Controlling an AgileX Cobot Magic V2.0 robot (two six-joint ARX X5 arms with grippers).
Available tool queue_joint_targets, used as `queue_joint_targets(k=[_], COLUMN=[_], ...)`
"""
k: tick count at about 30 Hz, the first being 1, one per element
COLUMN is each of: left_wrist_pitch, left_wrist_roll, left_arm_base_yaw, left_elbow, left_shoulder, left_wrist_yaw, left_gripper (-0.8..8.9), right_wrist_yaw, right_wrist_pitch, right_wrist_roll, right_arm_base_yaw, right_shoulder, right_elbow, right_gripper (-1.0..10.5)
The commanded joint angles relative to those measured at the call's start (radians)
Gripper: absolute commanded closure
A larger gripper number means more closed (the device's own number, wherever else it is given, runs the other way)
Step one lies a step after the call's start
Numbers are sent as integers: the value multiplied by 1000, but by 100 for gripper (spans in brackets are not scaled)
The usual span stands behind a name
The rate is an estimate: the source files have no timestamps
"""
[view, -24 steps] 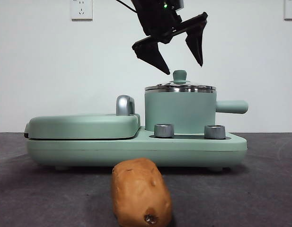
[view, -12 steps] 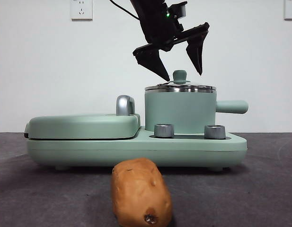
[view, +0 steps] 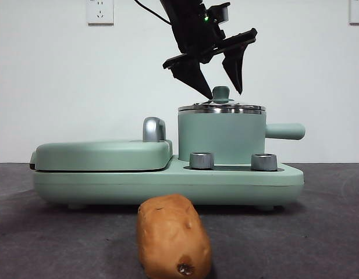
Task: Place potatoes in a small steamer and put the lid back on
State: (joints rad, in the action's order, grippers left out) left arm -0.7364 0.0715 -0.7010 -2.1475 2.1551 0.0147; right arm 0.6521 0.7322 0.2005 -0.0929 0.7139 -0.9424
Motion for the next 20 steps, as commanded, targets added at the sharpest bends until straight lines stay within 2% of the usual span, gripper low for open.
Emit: queue_joint_targets(k=[1,9,15,20], left_wrist_pitch=[3,-3,18,-44], left_wrist_roll=[5,1,0,-8], left_arm_base_yaw=[-10,-10,-10,-8], left_elbow=[-34,-34,-41,-123], left_shoulder=[24,24,24,24], left_wrist_yaw=[-4,-5,-19,-19], left_gripper=[628,798,807,807], right_wrist_yaw=[2,2,2,2], right_wrist_pitch=[-6,-6,-6,-6], right_wrist_roll=[8,8,8,8], right_arm_base_yaw=[-4,-4,-4,-4], right_shoulder=[3,3,3,3], right_elbow=[-17,-17,-17,-17], right_gripper=[495,496,495,496])
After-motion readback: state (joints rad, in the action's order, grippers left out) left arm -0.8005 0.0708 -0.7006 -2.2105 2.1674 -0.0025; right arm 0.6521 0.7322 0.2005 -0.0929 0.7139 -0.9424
